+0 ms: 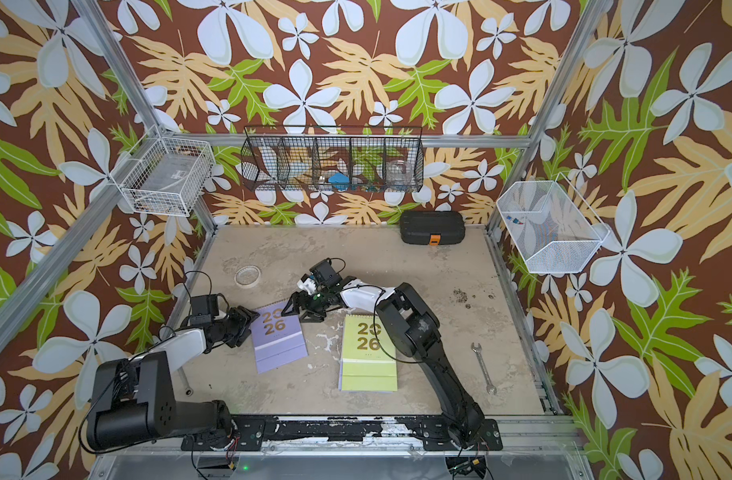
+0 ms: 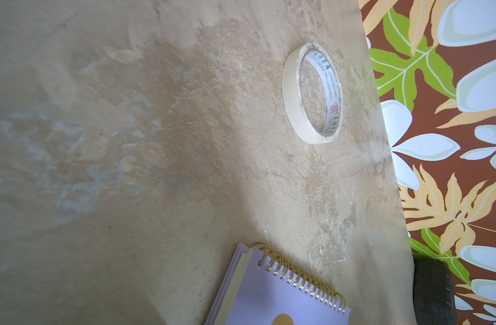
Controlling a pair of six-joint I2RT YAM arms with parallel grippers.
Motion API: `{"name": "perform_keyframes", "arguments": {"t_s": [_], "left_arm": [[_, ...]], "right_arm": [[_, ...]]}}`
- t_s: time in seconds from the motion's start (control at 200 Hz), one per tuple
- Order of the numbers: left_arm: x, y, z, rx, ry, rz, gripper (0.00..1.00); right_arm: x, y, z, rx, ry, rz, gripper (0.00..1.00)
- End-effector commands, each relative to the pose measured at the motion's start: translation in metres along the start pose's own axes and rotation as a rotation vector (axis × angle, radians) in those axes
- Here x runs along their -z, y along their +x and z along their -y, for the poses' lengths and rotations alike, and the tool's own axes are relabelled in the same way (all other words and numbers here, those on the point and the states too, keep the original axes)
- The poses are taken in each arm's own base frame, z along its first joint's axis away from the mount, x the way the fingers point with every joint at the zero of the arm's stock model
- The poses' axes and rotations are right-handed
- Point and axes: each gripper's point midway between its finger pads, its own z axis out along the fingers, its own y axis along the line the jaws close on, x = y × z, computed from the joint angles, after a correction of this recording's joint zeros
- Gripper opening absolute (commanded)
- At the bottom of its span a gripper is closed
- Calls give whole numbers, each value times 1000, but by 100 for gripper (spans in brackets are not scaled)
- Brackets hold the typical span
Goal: Stack the calendars
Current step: Pick up the calendar at the center of the board.
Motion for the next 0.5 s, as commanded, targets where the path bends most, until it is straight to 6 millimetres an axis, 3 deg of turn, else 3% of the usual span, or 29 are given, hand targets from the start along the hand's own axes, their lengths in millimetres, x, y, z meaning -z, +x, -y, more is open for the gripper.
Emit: {"name": "perform_keyframes", "arguments": {"t_s": [0.0,0.11,0.305,0.495], "left_arm": [[-1,29,-19,72,-66,-124,65],[0,26,-14,74,-57,-122,65],[0,23,-10,76,-50,-120,65],[2,25,-7,75,-35,-125,66]], "right_arm": [[13,-6,-64,158,-216,20,77],[21,-9,-64,149,-238,47,70],[21,-14,-45,108,-198,65,61],[24,-23,-35,100,-124,119,41]]}}
